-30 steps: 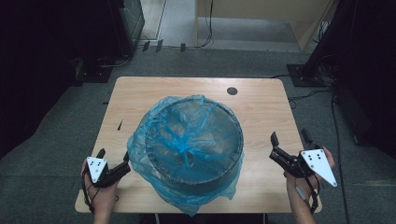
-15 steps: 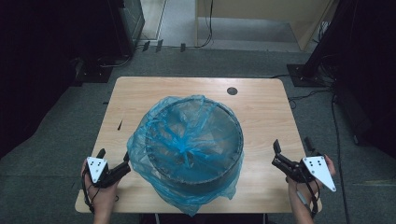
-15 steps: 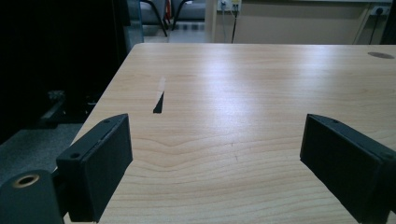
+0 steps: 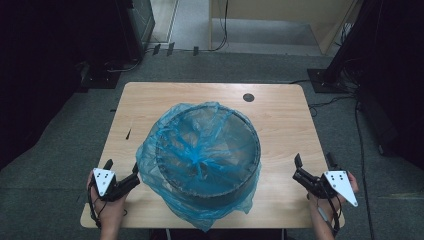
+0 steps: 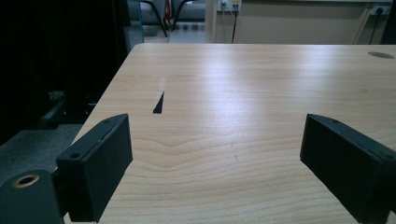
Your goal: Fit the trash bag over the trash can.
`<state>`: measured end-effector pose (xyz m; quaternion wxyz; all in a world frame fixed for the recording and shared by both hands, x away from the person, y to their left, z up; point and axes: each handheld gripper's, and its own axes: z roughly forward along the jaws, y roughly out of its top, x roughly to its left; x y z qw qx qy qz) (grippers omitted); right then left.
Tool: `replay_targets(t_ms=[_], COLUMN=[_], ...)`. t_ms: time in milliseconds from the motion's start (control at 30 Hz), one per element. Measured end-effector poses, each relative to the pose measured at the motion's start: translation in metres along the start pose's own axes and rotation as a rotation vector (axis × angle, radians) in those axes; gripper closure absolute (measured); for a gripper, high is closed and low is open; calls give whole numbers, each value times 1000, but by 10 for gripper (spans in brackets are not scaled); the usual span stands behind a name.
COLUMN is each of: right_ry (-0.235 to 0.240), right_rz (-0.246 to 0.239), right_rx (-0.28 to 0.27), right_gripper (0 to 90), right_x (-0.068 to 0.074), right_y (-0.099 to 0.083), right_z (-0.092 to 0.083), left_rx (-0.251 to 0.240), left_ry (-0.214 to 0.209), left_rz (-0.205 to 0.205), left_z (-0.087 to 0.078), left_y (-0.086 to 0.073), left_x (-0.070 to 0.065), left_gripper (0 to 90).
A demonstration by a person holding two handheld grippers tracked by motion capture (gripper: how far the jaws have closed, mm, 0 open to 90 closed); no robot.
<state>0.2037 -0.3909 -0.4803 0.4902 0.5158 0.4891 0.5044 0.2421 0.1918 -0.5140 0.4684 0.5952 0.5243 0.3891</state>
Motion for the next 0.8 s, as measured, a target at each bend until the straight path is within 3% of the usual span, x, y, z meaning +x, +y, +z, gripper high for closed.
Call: replay_targets(t_ms=[800], right_ry=[-28], right_rz=[37], right_rx=[77], right_gripper=[0], right_x=[-13], right_y=[-26], right_z=[4], left_rx=[8], left_ry=[1], left_rz=[1], left_z=[0], left_y=[0], left_x=[0], left_gripper=[95])
